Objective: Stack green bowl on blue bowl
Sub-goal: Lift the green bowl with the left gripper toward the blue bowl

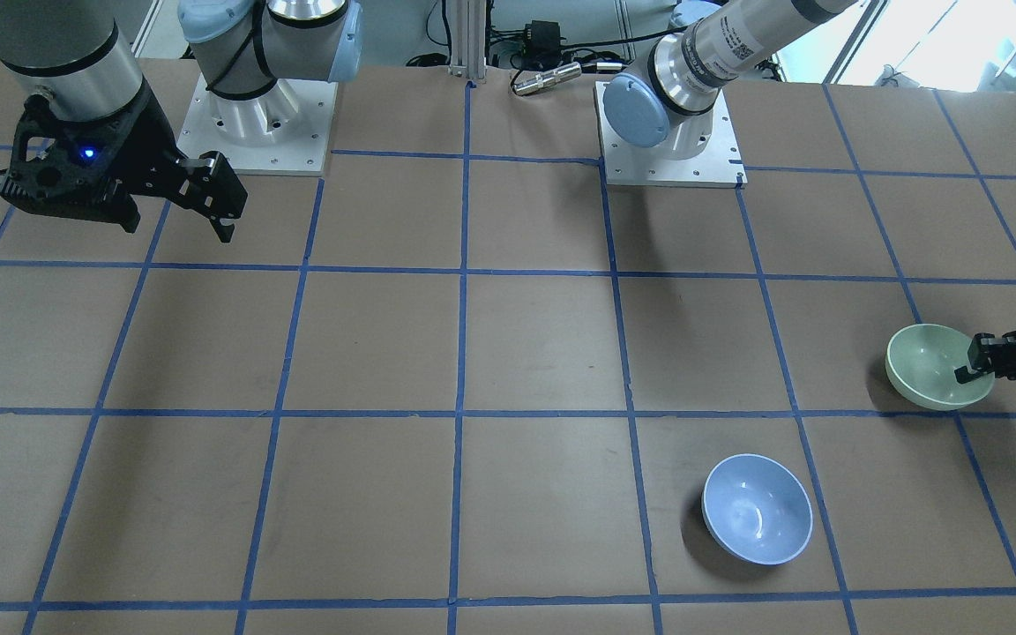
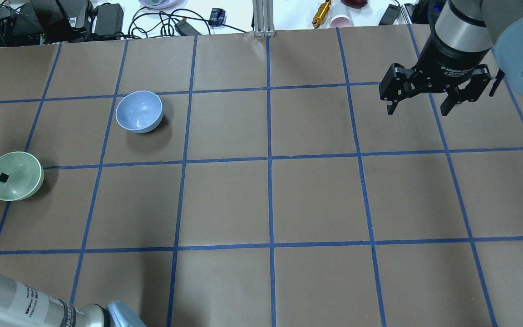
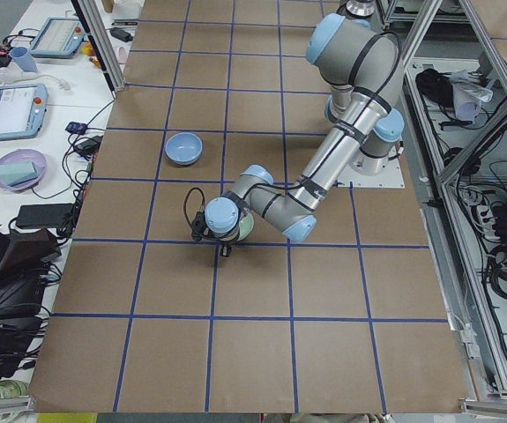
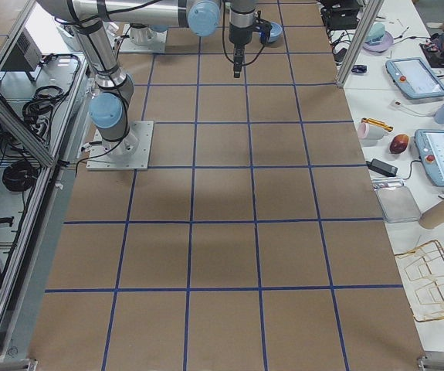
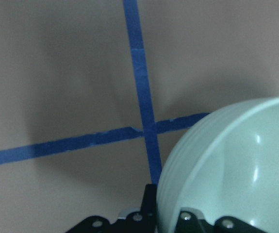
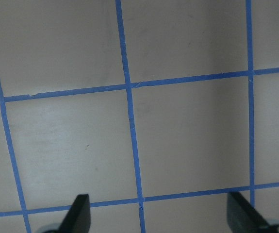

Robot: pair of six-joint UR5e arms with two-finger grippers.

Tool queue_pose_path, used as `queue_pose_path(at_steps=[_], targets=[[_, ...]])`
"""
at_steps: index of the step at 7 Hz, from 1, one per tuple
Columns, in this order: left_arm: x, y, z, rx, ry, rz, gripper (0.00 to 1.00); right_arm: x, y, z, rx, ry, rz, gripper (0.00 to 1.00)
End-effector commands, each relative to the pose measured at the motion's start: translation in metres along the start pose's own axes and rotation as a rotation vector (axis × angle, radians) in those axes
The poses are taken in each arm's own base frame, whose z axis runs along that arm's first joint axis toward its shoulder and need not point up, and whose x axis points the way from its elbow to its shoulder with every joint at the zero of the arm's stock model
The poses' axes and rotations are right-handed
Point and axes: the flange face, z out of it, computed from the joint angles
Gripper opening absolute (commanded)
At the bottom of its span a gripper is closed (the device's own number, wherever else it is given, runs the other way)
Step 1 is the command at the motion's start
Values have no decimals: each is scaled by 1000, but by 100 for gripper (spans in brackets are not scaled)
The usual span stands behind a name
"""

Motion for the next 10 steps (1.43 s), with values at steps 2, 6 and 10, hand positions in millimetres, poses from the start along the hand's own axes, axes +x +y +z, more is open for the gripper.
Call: queue_pose_path(at_steps=[2,6,10], targets=[[12,-2,-43,10,21,-12,0,0,0,0,0,0,0,100],[90,-66,-93,17,-21,-29,0,0,0,0,0,0,0,100],[193,-147,-92,44,-15,-82,0,0,0,0,0,0,0,100]])
